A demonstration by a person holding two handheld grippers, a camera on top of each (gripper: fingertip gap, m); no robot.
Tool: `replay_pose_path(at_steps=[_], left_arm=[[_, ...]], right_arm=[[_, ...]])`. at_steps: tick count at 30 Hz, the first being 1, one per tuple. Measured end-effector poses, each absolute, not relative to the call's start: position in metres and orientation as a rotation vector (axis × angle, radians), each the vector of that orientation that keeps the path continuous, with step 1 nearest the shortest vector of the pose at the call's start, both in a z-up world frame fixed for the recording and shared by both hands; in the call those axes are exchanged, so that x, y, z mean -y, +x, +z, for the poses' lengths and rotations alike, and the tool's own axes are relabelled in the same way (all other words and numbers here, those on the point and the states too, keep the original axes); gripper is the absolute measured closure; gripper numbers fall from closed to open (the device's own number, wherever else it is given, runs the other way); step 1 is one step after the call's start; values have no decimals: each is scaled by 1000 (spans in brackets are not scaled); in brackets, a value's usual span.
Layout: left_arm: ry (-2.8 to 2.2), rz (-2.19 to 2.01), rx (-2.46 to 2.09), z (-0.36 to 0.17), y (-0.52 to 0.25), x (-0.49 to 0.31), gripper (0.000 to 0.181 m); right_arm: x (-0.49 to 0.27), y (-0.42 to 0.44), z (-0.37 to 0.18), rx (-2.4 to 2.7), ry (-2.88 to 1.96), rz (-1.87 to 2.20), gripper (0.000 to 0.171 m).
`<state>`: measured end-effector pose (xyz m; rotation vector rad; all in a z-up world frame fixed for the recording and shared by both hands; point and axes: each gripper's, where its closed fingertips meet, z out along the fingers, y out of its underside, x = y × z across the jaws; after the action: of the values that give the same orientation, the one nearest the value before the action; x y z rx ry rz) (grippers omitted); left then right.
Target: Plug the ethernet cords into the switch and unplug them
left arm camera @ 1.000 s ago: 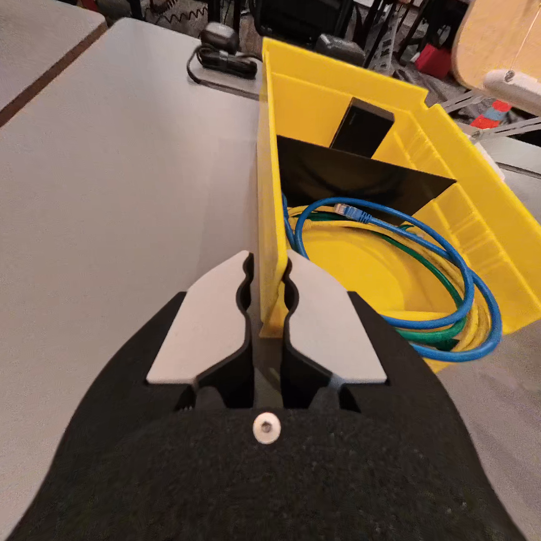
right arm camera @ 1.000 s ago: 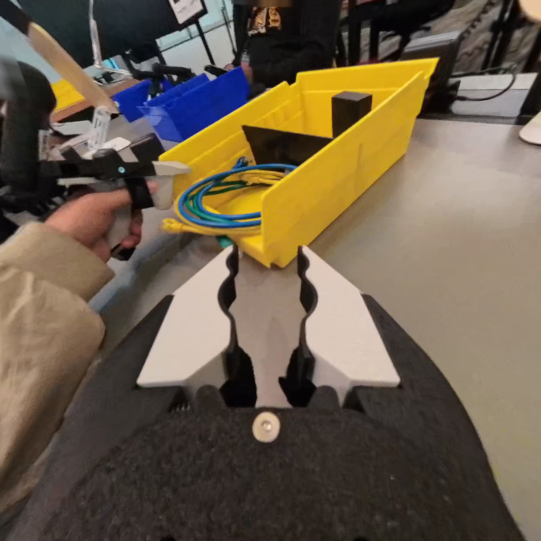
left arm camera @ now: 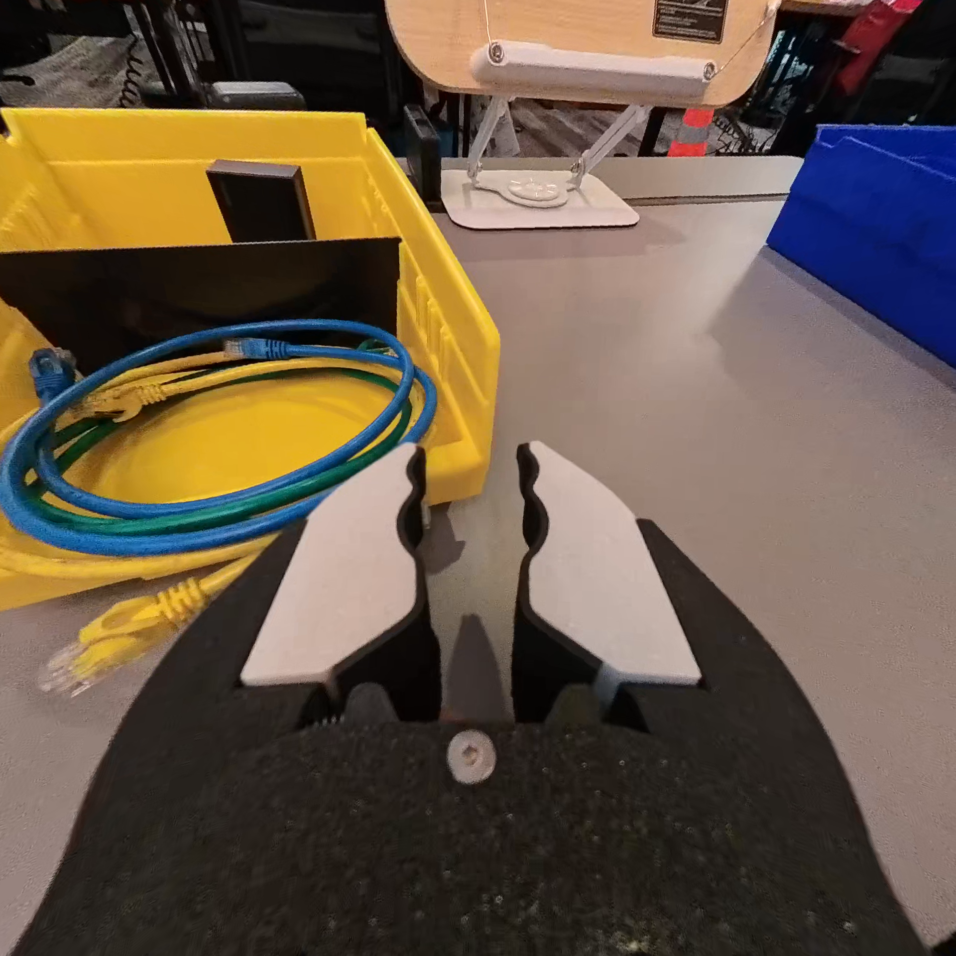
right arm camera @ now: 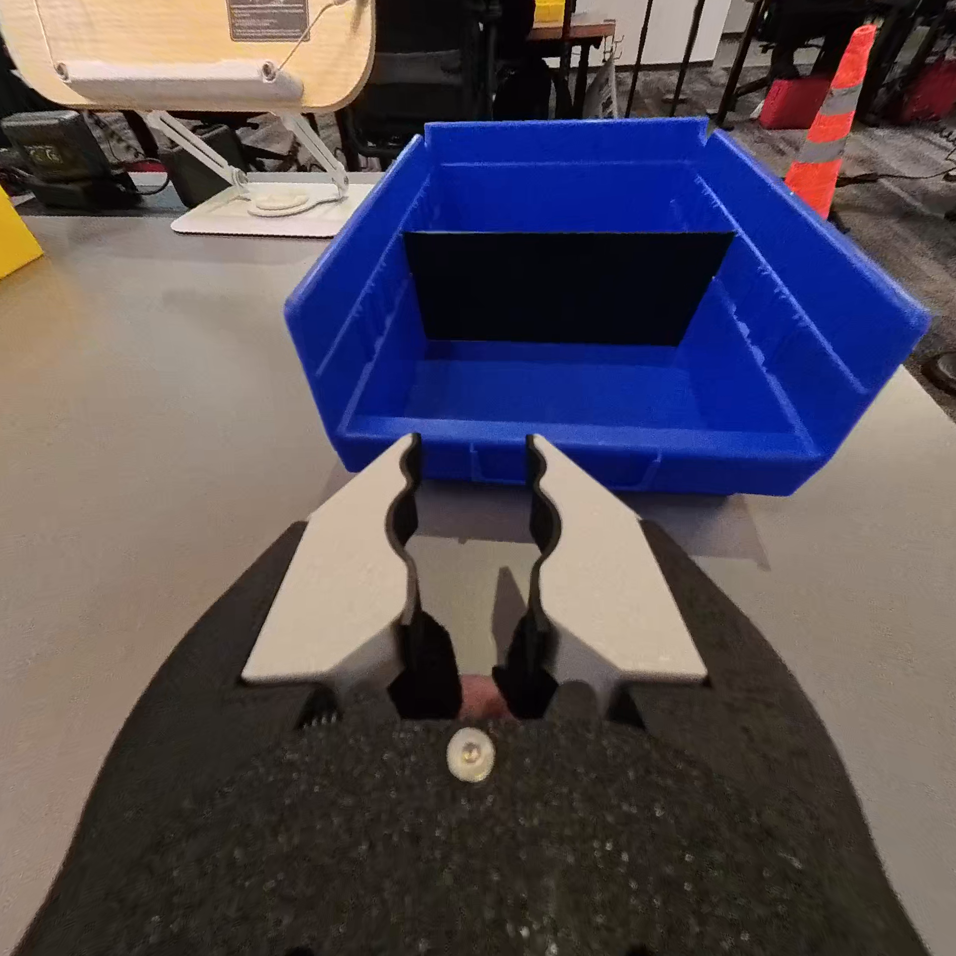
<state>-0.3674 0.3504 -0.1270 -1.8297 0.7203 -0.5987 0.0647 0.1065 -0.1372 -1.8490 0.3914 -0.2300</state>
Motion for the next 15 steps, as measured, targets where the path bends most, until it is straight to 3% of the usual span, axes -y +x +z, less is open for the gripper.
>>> replay_pose_path(at_steps=[15], left_arm=[[-1876, -652, -619, -125, -388, -352, 149]], right_arm=[[-103, 66, -134, -479, -1804, -122, 132]])
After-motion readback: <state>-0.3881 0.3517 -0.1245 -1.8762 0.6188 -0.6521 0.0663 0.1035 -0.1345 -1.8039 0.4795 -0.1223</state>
